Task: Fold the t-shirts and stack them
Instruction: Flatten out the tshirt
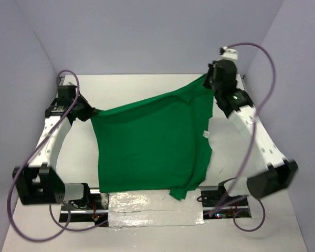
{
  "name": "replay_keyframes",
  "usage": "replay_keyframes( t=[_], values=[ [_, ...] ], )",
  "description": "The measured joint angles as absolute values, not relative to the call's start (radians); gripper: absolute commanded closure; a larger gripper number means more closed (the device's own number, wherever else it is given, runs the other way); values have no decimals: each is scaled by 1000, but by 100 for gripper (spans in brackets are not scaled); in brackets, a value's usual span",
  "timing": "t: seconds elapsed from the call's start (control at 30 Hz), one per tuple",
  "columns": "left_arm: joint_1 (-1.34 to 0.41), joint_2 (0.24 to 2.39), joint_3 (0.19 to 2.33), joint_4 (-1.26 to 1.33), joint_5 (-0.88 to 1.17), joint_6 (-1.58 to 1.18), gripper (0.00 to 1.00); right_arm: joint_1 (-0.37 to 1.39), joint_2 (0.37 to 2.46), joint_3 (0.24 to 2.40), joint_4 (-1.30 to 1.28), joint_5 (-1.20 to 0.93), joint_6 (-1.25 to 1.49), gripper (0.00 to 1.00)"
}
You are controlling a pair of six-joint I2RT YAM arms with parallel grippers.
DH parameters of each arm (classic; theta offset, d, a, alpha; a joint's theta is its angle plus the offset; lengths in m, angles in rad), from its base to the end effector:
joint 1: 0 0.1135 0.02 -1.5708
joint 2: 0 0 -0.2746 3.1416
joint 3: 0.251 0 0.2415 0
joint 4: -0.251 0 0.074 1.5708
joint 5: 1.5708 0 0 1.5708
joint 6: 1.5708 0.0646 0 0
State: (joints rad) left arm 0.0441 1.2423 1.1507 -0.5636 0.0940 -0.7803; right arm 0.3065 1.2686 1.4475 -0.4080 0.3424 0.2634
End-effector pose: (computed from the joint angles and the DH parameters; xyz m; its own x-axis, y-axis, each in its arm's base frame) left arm 0.2795 0.0063 0.3275 -0.4541 -0.7211 -0.5233 -0.4066 0.6903 -0.5985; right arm 0.2822 0.0666 0.4457 -0.2019 0.1934 -0.9601 0.0830 0.9802 0.1799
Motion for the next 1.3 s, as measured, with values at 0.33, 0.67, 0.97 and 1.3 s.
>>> replay_keyframes(
  t=[0.33,0.67,0.97,1.3],
  values=[
    [151,1712,1282,-452,109,-757,100,281,1955,1835,-361,182,317,100],
    [250,1934,1565,-486,140,-702,100,282,2281,2308,-388,45,410,100],
    [249,1853,1647,-586,139,-634,100,278,2098,2065,-397,26,425,100],
    [246,1312,1780,-633,263,-575,100,254,1276,1732,-401,97,392,100]
  ],
)
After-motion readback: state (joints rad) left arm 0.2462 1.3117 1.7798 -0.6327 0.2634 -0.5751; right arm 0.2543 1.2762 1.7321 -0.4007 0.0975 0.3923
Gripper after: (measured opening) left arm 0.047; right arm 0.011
